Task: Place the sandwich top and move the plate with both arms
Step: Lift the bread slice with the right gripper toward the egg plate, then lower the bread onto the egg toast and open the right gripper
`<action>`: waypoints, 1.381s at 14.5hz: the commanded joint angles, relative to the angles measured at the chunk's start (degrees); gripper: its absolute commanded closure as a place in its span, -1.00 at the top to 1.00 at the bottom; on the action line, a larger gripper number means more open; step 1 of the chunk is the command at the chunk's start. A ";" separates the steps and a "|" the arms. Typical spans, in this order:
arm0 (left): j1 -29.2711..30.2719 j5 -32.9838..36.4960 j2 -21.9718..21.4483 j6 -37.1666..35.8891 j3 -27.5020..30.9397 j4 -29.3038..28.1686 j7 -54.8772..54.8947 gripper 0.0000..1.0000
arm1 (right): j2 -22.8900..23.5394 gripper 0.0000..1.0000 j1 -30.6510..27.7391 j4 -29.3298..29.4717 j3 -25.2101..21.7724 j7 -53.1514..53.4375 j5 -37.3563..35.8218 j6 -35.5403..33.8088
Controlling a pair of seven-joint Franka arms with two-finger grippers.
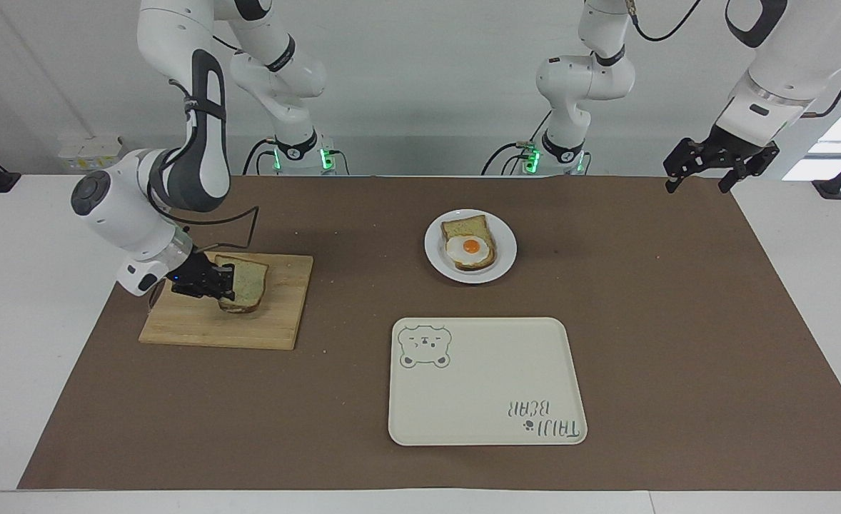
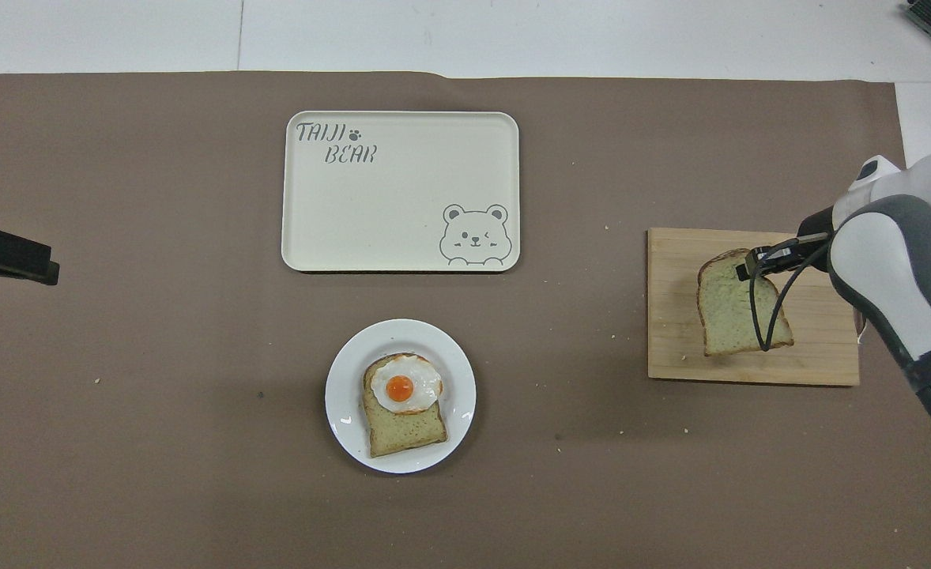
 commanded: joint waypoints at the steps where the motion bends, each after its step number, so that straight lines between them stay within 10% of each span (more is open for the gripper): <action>1: -0.06 -0.80 -0.87 -0.63 0.31 -0.57 -0.35 1.00 | 0.05 -1.00 -0.34 1.02 3.62 3.33 4.05 -2.94; 7: -0.06 -0.80 -0.87 -0.63 0.31 -0.57 -0.35 1.00 | 0.23 -1.00 0.62 0.84 11.18 8.25 6.09 -2.59; 20: -0.06 -0.80 -0.87 -0.63 0.31 -0.57 -0.35 1.00 | 5.23 -1.00 24.26 0.05 11.37 37.16 16.72 17.96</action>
